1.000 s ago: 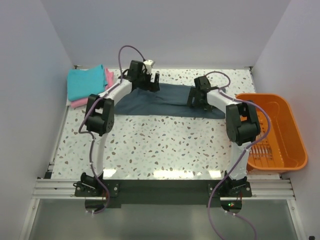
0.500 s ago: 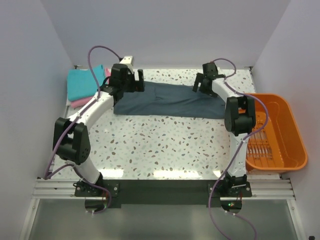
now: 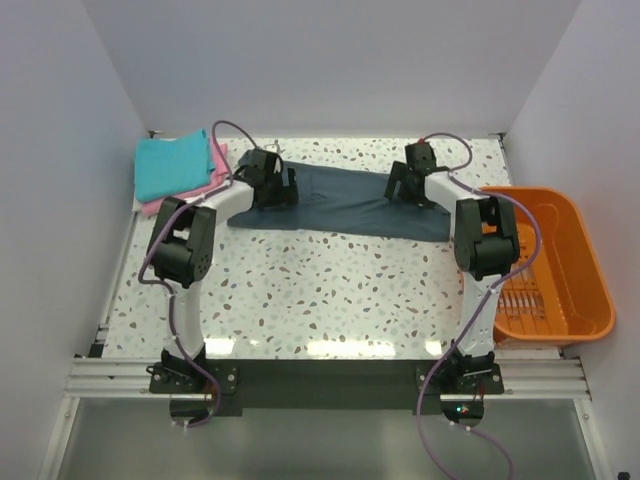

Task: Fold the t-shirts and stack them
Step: Fold the tshirt

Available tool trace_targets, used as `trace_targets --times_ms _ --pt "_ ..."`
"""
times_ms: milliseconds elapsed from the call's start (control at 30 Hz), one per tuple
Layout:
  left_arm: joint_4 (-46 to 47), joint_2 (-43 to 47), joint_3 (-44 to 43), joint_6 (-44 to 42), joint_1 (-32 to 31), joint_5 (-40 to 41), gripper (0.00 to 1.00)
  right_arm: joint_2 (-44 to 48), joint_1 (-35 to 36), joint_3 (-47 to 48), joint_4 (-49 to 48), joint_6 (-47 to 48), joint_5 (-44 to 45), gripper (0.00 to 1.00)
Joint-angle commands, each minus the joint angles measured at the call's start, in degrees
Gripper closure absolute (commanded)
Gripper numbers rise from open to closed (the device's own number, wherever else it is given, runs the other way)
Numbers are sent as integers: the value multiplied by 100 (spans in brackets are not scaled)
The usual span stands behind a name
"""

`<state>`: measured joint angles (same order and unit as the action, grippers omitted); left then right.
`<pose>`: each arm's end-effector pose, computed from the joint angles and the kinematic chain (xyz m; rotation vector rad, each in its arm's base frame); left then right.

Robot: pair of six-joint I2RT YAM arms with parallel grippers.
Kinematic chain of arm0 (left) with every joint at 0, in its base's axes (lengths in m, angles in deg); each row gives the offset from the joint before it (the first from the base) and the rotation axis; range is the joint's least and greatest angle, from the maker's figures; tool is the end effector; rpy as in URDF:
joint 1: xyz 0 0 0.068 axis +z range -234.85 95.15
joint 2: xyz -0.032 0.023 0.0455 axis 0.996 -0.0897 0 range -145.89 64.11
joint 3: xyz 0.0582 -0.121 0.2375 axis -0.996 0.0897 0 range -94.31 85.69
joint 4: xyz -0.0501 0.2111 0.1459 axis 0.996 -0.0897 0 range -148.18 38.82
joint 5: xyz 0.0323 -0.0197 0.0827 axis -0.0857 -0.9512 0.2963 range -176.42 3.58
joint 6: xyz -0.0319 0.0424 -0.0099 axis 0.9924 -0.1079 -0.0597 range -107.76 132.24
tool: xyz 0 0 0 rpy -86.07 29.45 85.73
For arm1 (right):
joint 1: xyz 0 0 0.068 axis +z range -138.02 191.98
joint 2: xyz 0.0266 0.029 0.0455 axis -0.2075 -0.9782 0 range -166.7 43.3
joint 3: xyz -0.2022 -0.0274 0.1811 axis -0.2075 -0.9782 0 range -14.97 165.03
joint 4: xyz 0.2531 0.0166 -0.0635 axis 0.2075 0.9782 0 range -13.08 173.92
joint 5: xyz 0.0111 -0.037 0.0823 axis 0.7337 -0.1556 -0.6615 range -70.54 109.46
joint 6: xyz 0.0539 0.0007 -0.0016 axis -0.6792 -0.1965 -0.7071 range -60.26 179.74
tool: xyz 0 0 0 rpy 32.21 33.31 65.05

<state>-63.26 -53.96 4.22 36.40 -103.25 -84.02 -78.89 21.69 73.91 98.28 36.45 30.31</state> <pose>0.4266 -0.1403 0.1662 -0.1419 2.4356 -0.2863 0.4560 0.0712 0.1636 0.3704 2.4726 -0.0016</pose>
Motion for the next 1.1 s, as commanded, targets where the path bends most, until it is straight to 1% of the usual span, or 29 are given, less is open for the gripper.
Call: trace_targets --times_ms 0,33,67,100,133,167,200,233,267,300,333,367,400,433,467,500,533,567,600,633,700,733,867,933,1000,1033,1067 --pt "109 -348 -369 168 37 -81 0 125 -5 -573 61 -430 -373 1" --pt "83 -471 -474 168 38 -72 0 178 -5 -861 43 -483 -408 1" --pt "-57 -751 -753 168 38 -64 0 378 4 -1064 0 -632 -487 1" --pt "-110 -884 -913 115 38 -81 0 511 39 -1266 -183 -677 -531 1" --pt "-180 -1025 -1106 80 38 -90 0 651 83 -1677 -220 -721 -531 1" --pt "-303 -1322 -1491 36 38 -107 0 1027 214 -1881 -229 -860 -471 2" --pt "-348 -1481 -1712 -69 46 -177 0 1213 311 -2318 -203 -940 -305 1" --pt "-392 -1648 -1958 -113 55 -352 0 1450 442 -2540 -177 -1036 -233 1" --pt "-505 -1989 -2491 -140 55 -414 0 1661 765 -2751 -124 -1246 -146 1" --pt "-619 -2167 -2792 -166 64 -476 0 2098 960 -2962 -2 -1361 90 2" --pt "-690 -2343 -3074 -184 64 -642 0 2294 1371 -3373 95 -1519 162 1" --pt "-639 -2623 -3485 -166 55 -783 0 2505 1627 -3612 87 -1956 232 1" --pt "-551 -2756 -3655 -79 64 -1010 0 2768 1908 -3902 -35 -2160 268 1" --pt "-463 -2888 -3813 -9 55 -1361 0 3119 2442 -4435 -158 -2371 120 1" --pt "-314 -3133 -4111 62 46 -1477 0 3279 2691 -4658 -368 -2817 15 1" --pt "-322 -3275 -4314 245 29 -1539 0 3394 2955 -5017 -466 -3056 -39 1" --pt "-339 -3546 -4498 325 20 -1618 0 3552 3497 -5125 -554 -3407 -161 1" --pt "-313 -3662 -4814 404 11 -1654 0 3597 3763 -5196 -607 -3567 -171 1" --pt "-261 -3758 -4912 527 11 -1707 0 3632 4027 -5223 -616 -3699 -154 1" --pt "-164 -3873 -4966 615 2 -1690 0 3676 4499 -5197 -607 -3857 -154 1" --pt "-32 -3935 -5028 817 2 -1707 0 3694 4880 -5048 -607 -3938 -206 1" --pt "99 -3979 -5019 870 2 -1725 0 3711 5213 -4978 -599 -3964 -215 1" --pt "653 -4023 -4791 1282 -15 -1883 0 3642 5874 -4574 -704 -3675 -215 1" --pt "794 -4110 -4834 1371 -33 -1997 0 3554 6155 -4257 -564 -3473 -110 1" --pt "864 -4137 -4852 1424 -59 -2032 0 3509 6261 -4081 -467 -3323 -48 1" --pt "1039 -4120 -4782 1442 -68 -2093 0 3527 6323 -4081 -554 -3166 -118 1" --pt "1075 -4102 -4790 1520 -77 -2129 0 3553 6349 -4089 -859 -3051 -266 1"
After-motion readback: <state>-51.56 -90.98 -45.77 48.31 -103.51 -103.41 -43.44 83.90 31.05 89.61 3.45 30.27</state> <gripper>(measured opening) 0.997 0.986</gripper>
